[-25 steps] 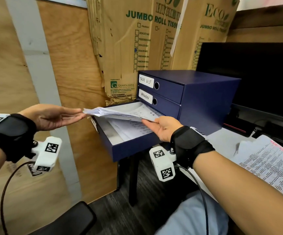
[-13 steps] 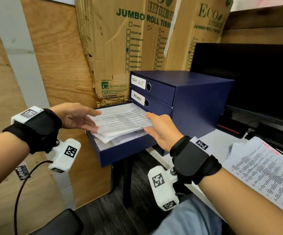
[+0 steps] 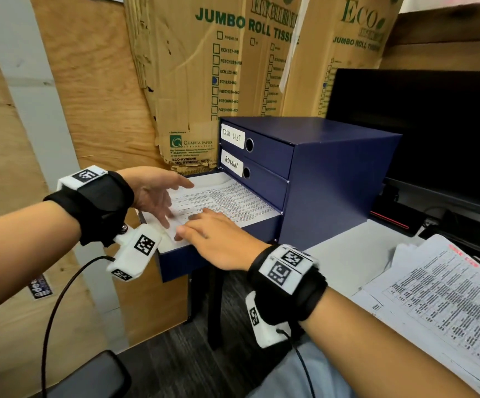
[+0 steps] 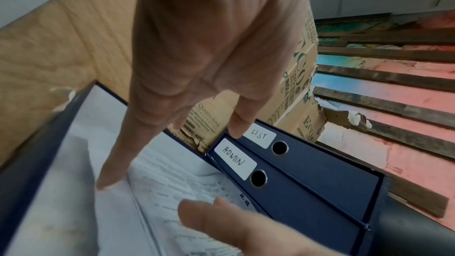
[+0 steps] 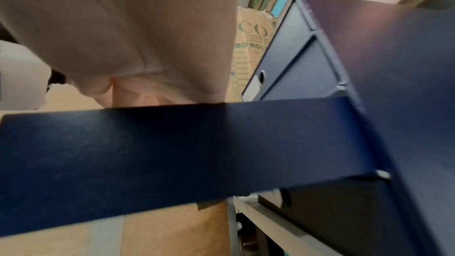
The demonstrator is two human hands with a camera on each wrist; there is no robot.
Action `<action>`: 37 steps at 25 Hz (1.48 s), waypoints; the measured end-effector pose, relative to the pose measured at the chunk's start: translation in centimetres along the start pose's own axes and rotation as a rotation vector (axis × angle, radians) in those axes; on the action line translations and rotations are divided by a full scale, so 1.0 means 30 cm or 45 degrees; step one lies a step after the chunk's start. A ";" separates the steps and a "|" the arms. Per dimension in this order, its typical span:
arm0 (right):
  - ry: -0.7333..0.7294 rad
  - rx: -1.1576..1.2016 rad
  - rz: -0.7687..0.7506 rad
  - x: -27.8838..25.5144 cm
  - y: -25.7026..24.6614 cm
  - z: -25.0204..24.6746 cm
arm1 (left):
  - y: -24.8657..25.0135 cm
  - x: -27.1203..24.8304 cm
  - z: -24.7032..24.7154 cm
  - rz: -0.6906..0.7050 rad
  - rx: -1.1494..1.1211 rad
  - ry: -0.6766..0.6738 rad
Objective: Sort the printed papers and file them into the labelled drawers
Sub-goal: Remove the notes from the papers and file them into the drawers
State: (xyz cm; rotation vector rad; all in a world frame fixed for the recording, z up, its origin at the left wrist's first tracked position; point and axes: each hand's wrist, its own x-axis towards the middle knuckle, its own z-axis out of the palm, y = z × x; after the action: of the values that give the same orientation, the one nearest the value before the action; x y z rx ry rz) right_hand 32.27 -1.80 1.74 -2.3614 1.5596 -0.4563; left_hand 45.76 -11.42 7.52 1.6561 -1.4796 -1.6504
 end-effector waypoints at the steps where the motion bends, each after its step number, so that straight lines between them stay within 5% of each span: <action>1: -0.074 -0.074 0.027 0.022 -0.013 0.005 | 0.007 0.000 -0.006 0.031 0.034 0.036; 5: -0.347 -0.272 0.152 0.088 -0.063 0.005 | 0.005 -0.012 -0.079 0.162 0.075 0.194; 10: -0.383 -0.295 0.359 0.122 -0.010 -0.020 | -0.072 -0.007 -0.172 0.256 0.171 0.386; 15: -0.088 0.063 0.057 0.095 0.014 -0.027 | -0.155 0.022 -0.192 0.173 0.040 0.289; 17: -0.190 -0.007 0.037 0.092 0.013 -0.028 | -0.165 0.039 -0.194 0.212 -0.068 0.311; 21: -0.479 -0.366 0.288 0.139 0.006 -0.033 | -0.172 0.046 -0.180 0.270 -0.169 0.401; 27: -0.484 -0.454 0.248 0.190 -0.043 -0.007 | -0.228 0.024 -0.194 0.173 -0.177 0.343; 30: -0.316 -0.428 0.236 0.176 -0.032 -0.025 | -0.253 0.004 -0.191 0.206 -0.095 0.373; 37: 0.468 -0.251 0.183 0.053 0.072 -0.172 | -0.256 0.035 -0.122 0.357 -0.336 0.351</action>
State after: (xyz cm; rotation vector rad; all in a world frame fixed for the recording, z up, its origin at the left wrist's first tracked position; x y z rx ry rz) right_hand 28.95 -4.36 5.76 -2.3825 2.0043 -0.7701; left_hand 51.82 -10.83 1.47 1.3951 -1.2338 -1.3391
